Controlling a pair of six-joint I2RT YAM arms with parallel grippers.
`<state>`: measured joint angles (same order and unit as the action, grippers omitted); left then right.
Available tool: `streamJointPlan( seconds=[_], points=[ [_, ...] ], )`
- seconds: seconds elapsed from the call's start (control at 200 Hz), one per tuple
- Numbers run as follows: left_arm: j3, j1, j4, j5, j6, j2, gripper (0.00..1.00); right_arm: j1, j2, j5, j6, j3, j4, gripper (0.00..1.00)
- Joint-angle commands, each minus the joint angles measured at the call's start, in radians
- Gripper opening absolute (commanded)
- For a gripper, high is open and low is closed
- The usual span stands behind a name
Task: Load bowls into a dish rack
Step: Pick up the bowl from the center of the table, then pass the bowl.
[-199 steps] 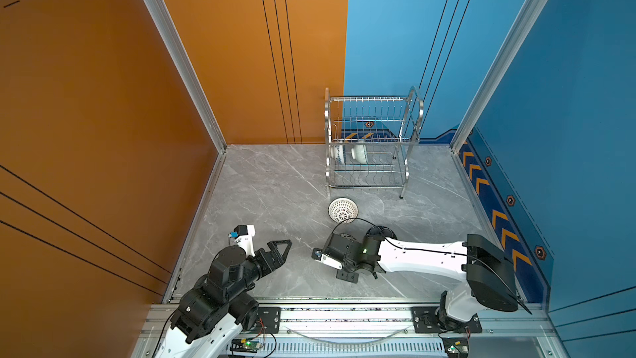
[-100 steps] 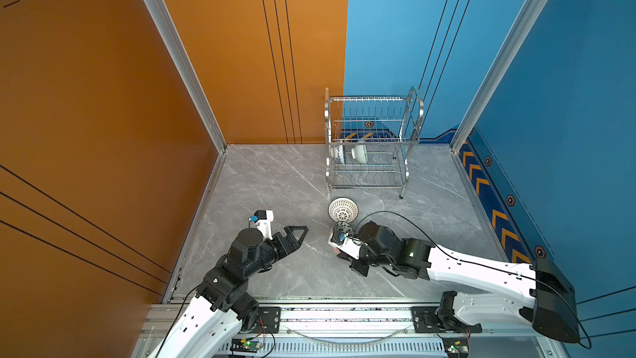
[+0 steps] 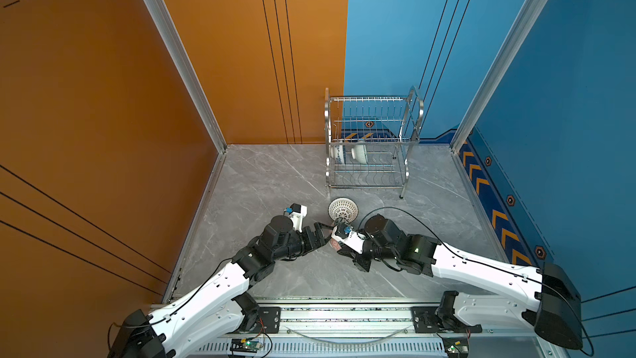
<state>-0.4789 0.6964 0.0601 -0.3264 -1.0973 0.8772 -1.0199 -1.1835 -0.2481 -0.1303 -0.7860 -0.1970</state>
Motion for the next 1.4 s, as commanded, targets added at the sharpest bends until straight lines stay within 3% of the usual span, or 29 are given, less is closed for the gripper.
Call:
streamJointPlan(
  seconds=[0.0, 0.405, 0.881, 1.387, 1.397],
  points=[
    [-0.017, 0.009, 0.071, -0.034, -0.011, 0.028, 0.98, 0.005, 0.029, -0.038, 0.013, -0.006, 0.038, 0.00],
    [-0.020, 0.008, 0.133, -0.052, -0.040, 0.087, 0.93, 0.004, 0.027, -0.050, 0.028, -0.011, 0.056, 0.00],
    [-0.020, 0.002, 0.163, -0.170, -0.052, 0.141, 0.88, 0.041, 0.054, -0.072, 0.049, 0.005, 0.082, 0.00],
    [-0.027, -0.011, 0.181, -0.162, -0.057, 0.145, 0.87, 0.052, 0.035, -0.088, 0.063, 0.004, 0.085, 0.00],
    [-0.027, -0.011, 0.182, -0.161, -0.057, 0.145, 0.84, 0.051, 0.034, -0.088, 0.063, 0.004, 0.084, 0.00]
  ],
)
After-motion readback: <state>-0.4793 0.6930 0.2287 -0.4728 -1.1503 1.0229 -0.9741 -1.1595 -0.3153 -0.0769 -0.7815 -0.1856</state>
